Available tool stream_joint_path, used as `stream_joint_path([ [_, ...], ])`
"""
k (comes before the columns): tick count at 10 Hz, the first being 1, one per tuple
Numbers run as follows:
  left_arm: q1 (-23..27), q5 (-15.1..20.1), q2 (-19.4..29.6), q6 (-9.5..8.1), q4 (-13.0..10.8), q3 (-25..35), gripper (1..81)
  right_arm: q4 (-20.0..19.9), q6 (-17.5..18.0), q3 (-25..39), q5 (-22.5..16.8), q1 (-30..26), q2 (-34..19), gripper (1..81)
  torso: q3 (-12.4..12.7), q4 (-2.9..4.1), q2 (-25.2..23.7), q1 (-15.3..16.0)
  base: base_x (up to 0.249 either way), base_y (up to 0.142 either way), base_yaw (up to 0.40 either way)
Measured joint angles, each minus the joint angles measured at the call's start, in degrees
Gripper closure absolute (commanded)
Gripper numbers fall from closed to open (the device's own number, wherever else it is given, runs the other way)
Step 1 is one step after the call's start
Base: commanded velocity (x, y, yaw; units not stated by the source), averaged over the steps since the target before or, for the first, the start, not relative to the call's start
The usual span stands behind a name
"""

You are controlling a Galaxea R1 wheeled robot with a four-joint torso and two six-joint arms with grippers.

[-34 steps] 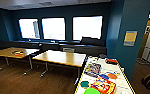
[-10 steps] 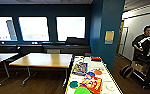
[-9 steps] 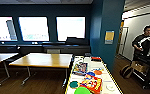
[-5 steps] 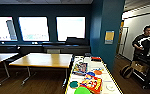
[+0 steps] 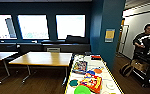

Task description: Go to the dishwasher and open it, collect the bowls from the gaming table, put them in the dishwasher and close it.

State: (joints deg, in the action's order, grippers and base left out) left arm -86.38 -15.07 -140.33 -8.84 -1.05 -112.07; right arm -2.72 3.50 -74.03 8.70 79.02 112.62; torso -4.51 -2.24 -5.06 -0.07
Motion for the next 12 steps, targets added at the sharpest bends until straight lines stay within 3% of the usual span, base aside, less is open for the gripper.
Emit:
stream_joint_path([
  [3, 0.69, 0.05, -0.27, -0.04, 0.01, 0.96, 1.0, -1.71, 0.22, 5.01, -0.28, -5.29, -5.1, 1.0, -3.06, 0.0, 0.05, 0.08, 0.0, 0.0, 0.0],
  [6, 2.62, -0.06, 2.27, -0.06, 0.01, 6.53, 1.0, -3.67, 0.29, 7.41, -1.51, -9.12, -9.12, 1.0, -3.41, 0.0, 0.07, 0.13, 0.0, 0.0, 0.0],
  [9, 4.35, 0.02, 5.38, -0.11, 0.01, 11.63, 1.0, -6.27, 0.35, 10.53, -4.74, -16.12, -13.75, 1.0, -3.43, 0.0, 0.09, 0.13, 0.0, 0.0, 0.0],
  [12, 4.79, 0.07, 5.4, -0.11, 0.04, 11.68, 1.0, -9.18, 0.4, 11.47, -10.35, -24.14, -15.41, 1.0, -3.45, 0.0, 0.09, 0.15, 0.0, 0.0, 0.0],
])
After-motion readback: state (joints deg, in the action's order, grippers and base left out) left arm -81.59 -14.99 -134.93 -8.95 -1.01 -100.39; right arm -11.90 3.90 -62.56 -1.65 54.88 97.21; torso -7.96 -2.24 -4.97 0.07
